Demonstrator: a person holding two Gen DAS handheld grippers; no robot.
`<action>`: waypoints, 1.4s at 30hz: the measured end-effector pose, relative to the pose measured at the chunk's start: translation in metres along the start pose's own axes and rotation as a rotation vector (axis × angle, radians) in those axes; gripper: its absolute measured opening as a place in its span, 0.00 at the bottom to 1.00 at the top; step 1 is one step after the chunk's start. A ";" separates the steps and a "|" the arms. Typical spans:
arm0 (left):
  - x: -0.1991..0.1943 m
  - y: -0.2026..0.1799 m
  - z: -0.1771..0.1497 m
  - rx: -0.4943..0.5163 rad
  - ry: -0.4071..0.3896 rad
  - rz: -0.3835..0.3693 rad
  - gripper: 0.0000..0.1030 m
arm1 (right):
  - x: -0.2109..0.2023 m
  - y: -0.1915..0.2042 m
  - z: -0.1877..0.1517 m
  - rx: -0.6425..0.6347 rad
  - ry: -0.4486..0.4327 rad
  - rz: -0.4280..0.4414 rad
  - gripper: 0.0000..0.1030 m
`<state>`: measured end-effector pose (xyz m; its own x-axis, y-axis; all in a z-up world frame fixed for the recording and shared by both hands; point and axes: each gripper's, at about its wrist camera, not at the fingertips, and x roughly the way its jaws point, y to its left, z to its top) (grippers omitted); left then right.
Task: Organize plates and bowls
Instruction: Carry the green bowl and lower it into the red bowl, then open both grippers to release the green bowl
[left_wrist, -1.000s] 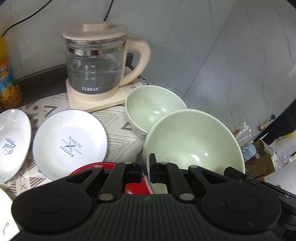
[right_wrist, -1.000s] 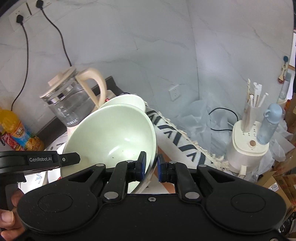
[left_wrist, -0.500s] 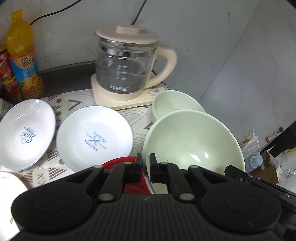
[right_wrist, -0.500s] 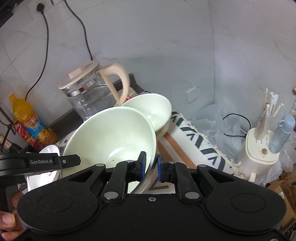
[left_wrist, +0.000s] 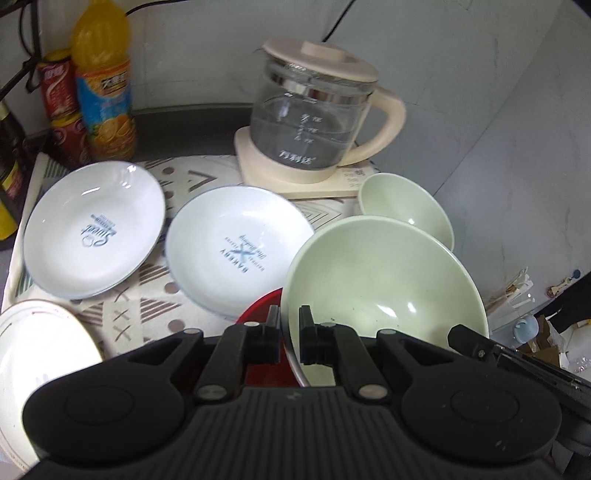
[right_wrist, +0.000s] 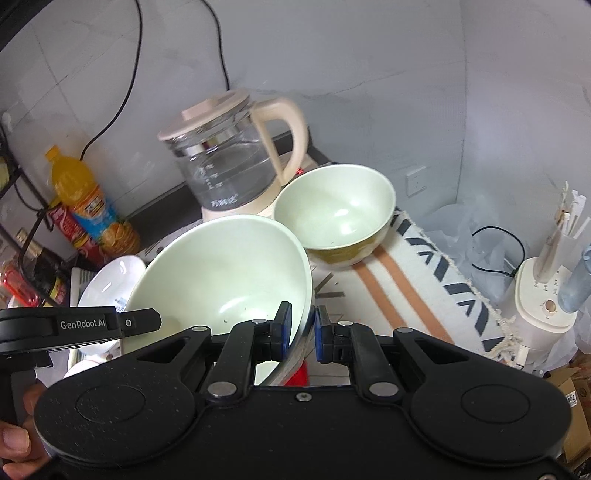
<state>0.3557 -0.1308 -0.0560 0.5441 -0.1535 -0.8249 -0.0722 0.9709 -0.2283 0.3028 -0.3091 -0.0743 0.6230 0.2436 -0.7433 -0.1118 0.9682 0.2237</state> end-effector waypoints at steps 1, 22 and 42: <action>0.000 0.002 -0.001 -0.004 0.003 0.003 0.05 | 0.001 0.002 -0.001 -0.004 0.005 0.003 0.13; 0.027 0.026 -0.023 -0.058 0.145 0.009 0.09 | 0.022 0.016 -0.022 -0.047 0.097 -0.013 0.11; -0.001 0.024 -0.012 -0.058 0.068 0.067 0.38 | 0.031 0.014 -0.023 -0.042 0.110 -0.024 0.12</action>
<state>0.3439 -0.1095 -0.0668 0.4784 -0.1027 -0.8721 -0.1561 0.9674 -0.1995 0.3028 -0.2869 -0.1082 0.5374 0.2226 -0.8134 -0.1313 0.9749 0.1800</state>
